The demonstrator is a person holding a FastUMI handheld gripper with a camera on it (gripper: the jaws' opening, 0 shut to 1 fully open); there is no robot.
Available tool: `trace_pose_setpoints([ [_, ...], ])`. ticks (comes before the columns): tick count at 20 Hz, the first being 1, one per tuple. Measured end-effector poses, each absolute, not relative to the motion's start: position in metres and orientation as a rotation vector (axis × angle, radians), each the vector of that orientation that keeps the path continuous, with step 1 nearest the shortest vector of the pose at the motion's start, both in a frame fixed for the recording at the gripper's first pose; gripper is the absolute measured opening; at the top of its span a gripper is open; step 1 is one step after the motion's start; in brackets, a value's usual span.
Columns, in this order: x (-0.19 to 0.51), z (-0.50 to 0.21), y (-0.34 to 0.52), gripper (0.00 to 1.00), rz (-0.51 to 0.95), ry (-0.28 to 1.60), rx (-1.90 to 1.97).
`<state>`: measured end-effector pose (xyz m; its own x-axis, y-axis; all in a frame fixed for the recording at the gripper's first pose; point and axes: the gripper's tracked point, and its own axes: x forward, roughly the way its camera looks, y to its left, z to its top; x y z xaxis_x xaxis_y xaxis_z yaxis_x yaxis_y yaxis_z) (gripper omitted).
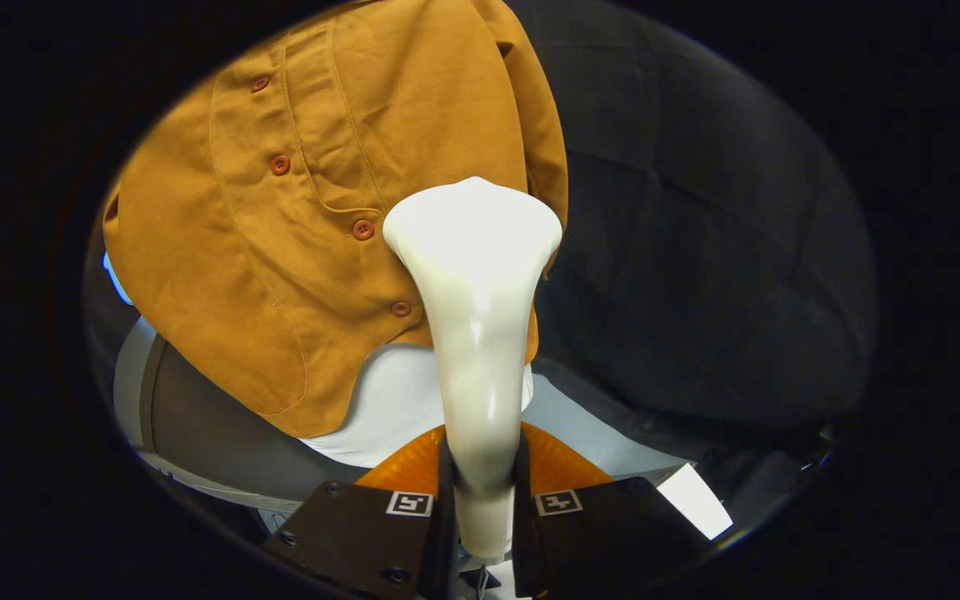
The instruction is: Iron the clothes twice with a garment steamer, once on the left side and once on the right side.
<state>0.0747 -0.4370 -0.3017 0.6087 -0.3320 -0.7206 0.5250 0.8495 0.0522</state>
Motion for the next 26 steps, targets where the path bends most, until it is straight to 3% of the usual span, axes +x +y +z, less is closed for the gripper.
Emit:
trace_pose_setpoints([
  [13,0.077,-0.16,-0.381,0.29,-0.49,0.491,0.144],
  [17,0.083,-0.093,-0.318,0.29,-0.422,0.357,0.092],
  [26,0.093,-0.036,-0.143,0.29,-0.183,0.204,0.013],
])
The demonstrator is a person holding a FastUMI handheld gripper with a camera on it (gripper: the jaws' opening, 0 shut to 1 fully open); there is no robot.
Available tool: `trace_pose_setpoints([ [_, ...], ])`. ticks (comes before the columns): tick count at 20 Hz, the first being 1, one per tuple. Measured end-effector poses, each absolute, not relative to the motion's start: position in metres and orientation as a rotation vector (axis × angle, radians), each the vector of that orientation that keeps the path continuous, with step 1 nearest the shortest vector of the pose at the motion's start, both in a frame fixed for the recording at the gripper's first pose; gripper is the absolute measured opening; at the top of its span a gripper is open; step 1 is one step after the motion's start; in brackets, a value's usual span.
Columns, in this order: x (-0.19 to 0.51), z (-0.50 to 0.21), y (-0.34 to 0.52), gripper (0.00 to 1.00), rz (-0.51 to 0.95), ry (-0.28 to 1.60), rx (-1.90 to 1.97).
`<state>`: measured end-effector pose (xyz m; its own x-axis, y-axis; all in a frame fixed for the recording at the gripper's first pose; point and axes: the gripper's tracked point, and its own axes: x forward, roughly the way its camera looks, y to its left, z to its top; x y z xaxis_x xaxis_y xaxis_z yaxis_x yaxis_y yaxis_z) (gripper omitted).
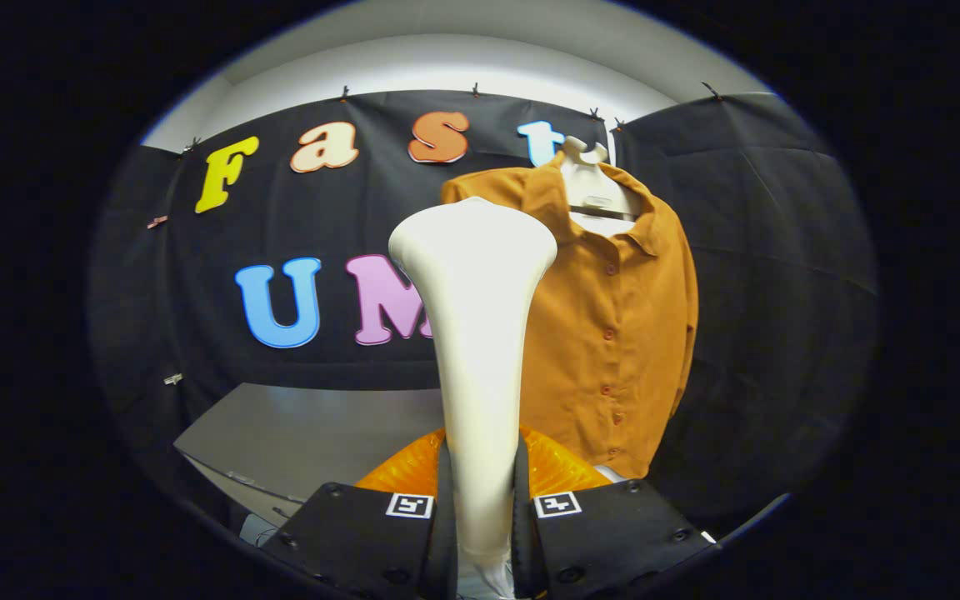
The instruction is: Iron the clothes twice with a garment steamer, once on the left side and once on the right side.
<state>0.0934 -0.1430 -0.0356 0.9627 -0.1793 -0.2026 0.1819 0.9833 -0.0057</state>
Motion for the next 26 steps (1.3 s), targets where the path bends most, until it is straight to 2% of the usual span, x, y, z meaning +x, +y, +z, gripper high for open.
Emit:
trace_pose_setpoints([
  [10,0.06,-0.02,-0.028,0.29,-0.043,0.161,-0.013],
  [26,0.033,-0.005,0.004,0.29,-0.029,0.129,-0.023],
])
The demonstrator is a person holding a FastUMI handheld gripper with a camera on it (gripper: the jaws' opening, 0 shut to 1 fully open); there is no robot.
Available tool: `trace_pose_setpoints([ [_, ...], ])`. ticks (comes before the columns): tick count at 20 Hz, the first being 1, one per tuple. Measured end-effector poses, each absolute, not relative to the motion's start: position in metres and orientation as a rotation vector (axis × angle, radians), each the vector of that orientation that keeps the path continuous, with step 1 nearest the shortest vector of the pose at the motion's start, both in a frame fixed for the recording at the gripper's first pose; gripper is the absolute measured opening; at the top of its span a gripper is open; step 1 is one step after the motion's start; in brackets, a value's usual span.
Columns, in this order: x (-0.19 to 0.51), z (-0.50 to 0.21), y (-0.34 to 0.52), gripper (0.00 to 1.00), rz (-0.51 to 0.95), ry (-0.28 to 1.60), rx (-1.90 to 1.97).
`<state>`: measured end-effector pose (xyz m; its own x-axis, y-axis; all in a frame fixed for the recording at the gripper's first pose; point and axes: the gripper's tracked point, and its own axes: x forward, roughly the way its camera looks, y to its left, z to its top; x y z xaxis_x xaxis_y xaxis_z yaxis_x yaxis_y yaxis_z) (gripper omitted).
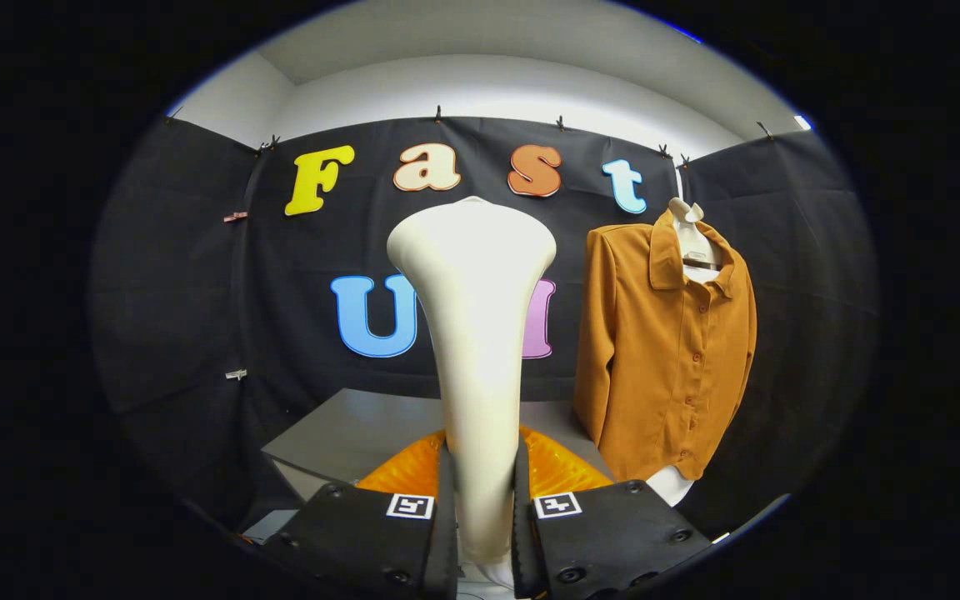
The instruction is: Iron the clothes twice with a garment steamer, once on the left side and once on the right side.
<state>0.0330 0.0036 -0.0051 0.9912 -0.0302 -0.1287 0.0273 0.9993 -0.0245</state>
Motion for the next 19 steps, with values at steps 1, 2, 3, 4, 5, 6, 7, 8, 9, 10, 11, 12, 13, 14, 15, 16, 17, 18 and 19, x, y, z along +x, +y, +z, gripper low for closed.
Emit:
trace_pose_setpoints([
  [1,0.0329,-0.004,0.0038,0.29,-0.028,0.127,-0.023],
  [2,0.0329,-0.0032,0.0043,0.29,-0.027,0.125,-0.024],
  [3,0.0334,-0.0019,0.0043,0.29,-0.027,0.123,-0.023],
  [4,0.0333,-0.001,0.0045,0.29,-0.027,0.121,-0.023],
  [5,0.0334,-0.0001,0.0049,0.29,-0.026,0.119,-0.021],
  [6,0.0334,0.0002,0.0053,0.29,-0.025,0.119,-0.021],
  [7,0.034,0.0003,0.006,0.29,-0.024,0.119,-0.021],
  [8,0.0344,0.0001,0.0056,0.29,-0.024,0.119,-0.022],
  [9,0.0347,0.0002,0.0055,0.29,-0.025,0.12,-0.02],
  [10,0.0347,-0.0001,0.0057,0.29,-0.026,0.121,-0.018],
  [11,0.0359,-0.0003,0.0059,0.29,-0.026,0.122,-0.016],
  [12,0.0361,-0.0009,0.0062,0.29,-0.026,0.123,-0.016],
  [13,0.0365,-0.0014,0.0066,0.29,-0.027,0.125,-0.016],
  [14,0.0367,-0.0015,0.0072,0.29,-0.028,0.126,-0.016],
  [15,0.0371,-0.002,0.0068,0.29,-0.028,0.128,-0.015],
  [16,0.0376,-0.002,0.0072,0.29,-0.028,0.129,-0.014],
  [17,0.0385,-0.0023,0.0081,0.29,-0.028,0.129,-0.015],
  [18,0.0388,-0.0024,0.0082,0.29,-0.028,0.13,-0.016],
  [19,0.0388,-0.0027,0.0087,0.29,-0.028,0.13,-0.017],
])
